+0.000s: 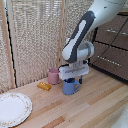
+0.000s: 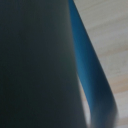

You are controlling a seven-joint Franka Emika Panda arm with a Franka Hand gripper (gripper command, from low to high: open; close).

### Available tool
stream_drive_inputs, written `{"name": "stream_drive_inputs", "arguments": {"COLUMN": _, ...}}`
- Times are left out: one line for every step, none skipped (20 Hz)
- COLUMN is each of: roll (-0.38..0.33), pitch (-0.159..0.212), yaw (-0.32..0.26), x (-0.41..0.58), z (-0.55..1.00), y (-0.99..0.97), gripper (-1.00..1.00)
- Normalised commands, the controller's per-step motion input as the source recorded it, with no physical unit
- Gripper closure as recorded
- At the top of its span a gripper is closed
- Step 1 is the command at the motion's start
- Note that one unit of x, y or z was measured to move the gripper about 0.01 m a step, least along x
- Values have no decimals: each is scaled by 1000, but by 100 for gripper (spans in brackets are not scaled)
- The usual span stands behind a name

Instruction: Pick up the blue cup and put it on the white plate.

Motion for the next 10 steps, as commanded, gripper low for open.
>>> {"name": "stream_drive_inputs", "arguments": {"roll": -2, "pitch": 10, "yaw": 96, "x": 0, "z": -131, "y": 0, "gripper": 100}}
{"name": "stream_drive_inputs", "arguments": {"roll": -9, "pitch": 26, "yaw": 88, "x": -66, "z": -106, "y": 0, "gripper": 100}}
{"name": "stream_drive_inputs", "arguments": {"roll": -11, "pitch": 28, "yaw": 77, "x": -163, "z": -97, "y": 0, "gripper": 100}}
{"name": "stream_drive_inputs", "arguments": {"roll": -16, "pitch": 29, "yaw": 50, "x": -223, "z": -83, "y": 0, "gripper": 100}}
{"name": "stream_drive_inputs", "arguments": {"roll": -25, "pitch": 26, "yaw": 33, "x": -297, "z": -94, "y": 34, "gripper": 100}}
{"name": "stream_drive_inputs", "arguments": {"roll": -28, "pitch": 29, "yaw": 46, "x": -363, "z": -111, "y": 14, "gripper": 100}}
{"name": "stream_drive_inputs", "arguments": {"roll": -43, "pitch": 31, "yaw": 55, "x": -391, "z": -114, "y": 34, "gripper": 100}}
{"name": "stream_drive_inputs", "arguments": {"roll": -43, "pitch": 0, "yaw": 25, "x": -323, "z": -37, "y": 169, "gripper": 100}}
{"name": "stream_drive_inputs", "arguments": {"roll": -41, "pitch": -5, "yaw": 40, "x": -403, "z": -23, "y": 163, "gripper": 100}}
{"name": "stream_drive_inputs", "arguments": {"roll": -19, "pitch": -26, "yaw": 12, "x": -371, "z": 0, "y": 77, "gripper": 100}}
